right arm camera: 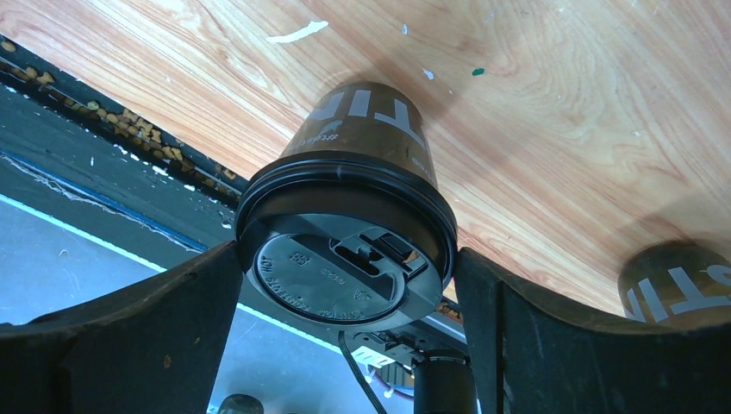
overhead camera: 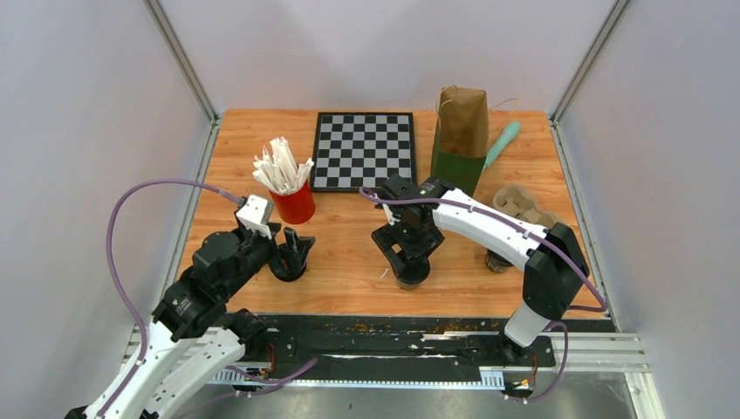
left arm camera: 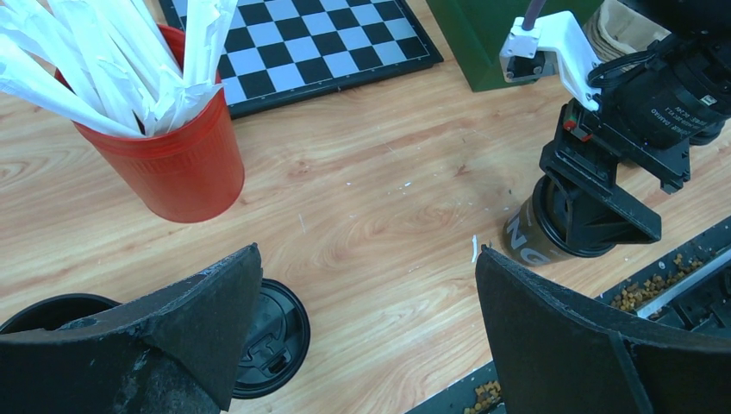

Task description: Pack the takeout coffee

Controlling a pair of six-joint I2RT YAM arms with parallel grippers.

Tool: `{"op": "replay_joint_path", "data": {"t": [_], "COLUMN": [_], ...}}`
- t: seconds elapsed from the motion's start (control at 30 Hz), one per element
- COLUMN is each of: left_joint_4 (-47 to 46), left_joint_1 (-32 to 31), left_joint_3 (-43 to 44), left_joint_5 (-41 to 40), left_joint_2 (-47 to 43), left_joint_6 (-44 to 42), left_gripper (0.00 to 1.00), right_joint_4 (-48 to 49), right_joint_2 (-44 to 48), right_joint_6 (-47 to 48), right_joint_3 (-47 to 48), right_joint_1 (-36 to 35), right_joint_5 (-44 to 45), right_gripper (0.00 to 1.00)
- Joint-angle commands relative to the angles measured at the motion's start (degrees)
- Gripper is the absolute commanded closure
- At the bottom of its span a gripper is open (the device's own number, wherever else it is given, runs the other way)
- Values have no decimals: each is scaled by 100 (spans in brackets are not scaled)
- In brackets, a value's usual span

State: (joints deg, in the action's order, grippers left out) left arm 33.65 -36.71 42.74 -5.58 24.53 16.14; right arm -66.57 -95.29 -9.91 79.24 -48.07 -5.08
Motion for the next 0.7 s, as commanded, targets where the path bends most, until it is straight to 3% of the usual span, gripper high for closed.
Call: {"op": "replay_joint_path", "data": {"t": [0.0,0.67], "left_joint_4": [-159,-161], "left_joint_1": [3,3], "left_joint_3": [-11,-11], "left_joint_5": [-74,-66], "left_joint_2": [6,23], "left_joint_6": [-99,-108], "left_gripper": [0,0], "right_joint_4": [51,-5], "right_joint_2": [53,82], "right_joint_6": [38,33], "right_joint_3": [4,149], "right_joint_1": [26,45], "right_joint_5": [120,285], "right_gripper": [8,3]}}
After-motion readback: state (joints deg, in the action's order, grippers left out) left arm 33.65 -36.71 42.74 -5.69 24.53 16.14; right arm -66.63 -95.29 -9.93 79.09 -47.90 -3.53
